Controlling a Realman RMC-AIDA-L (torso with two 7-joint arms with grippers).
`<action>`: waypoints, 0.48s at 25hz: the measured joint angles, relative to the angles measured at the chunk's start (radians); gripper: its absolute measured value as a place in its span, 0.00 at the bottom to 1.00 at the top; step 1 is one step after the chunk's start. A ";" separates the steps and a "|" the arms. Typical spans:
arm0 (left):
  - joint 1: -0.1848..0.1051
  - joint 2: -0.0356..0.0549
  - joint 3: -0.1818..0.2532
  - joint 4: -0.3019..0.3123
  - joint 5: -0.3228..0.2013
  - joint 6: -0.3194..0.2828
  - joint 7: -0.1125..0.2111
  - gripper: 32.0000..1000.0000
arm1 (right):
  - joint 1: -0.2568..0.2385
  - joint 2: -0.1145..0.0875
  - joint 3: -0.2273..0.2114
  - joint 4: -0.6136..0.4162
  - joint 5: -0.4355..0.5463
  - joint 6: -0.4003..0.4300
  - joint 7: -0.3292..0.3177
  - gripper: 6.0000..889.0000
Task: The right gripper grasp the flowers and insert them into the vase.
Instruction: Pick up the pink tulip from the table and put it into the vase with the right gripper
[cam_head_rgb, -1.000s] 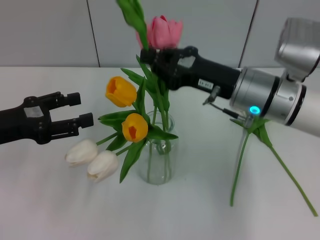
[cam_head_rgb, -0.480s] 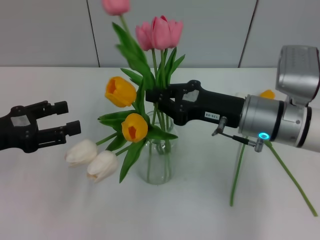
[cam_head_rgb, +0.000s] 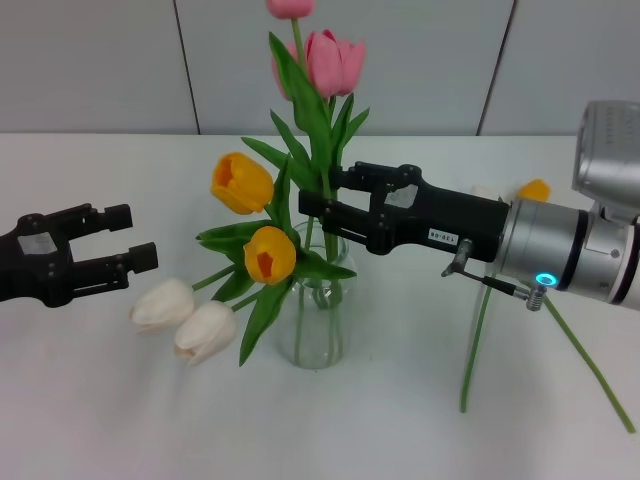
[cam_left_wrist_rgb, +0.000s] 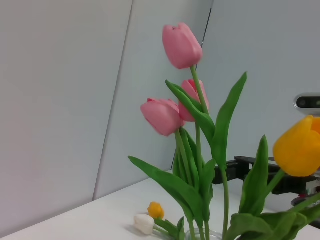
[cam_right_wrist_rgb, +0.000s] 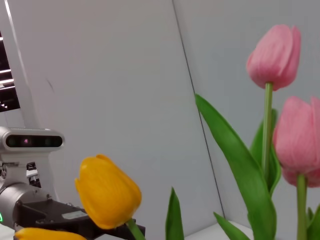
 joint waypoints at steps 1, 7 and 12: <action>0.000 0.0005 0.000 0.000 0.000 0.000 0.000 0.82 | -0.005 0.000 0.000 -0.007 0.000 -0.001 0.000 0.40; 0.000 0.0014 0.000 -0.002 0.001 0.000 0.000 0.82 | -0.020 0.000 0.004 -0.023 0.003 -0.003 0.004 0.58; 0.006 0.0015 0.000 -0.001 0.001 0.000 0.000 0.82 | -0.030 0.000 0.001 -0.026 0.004 -0.007 0.009 0.83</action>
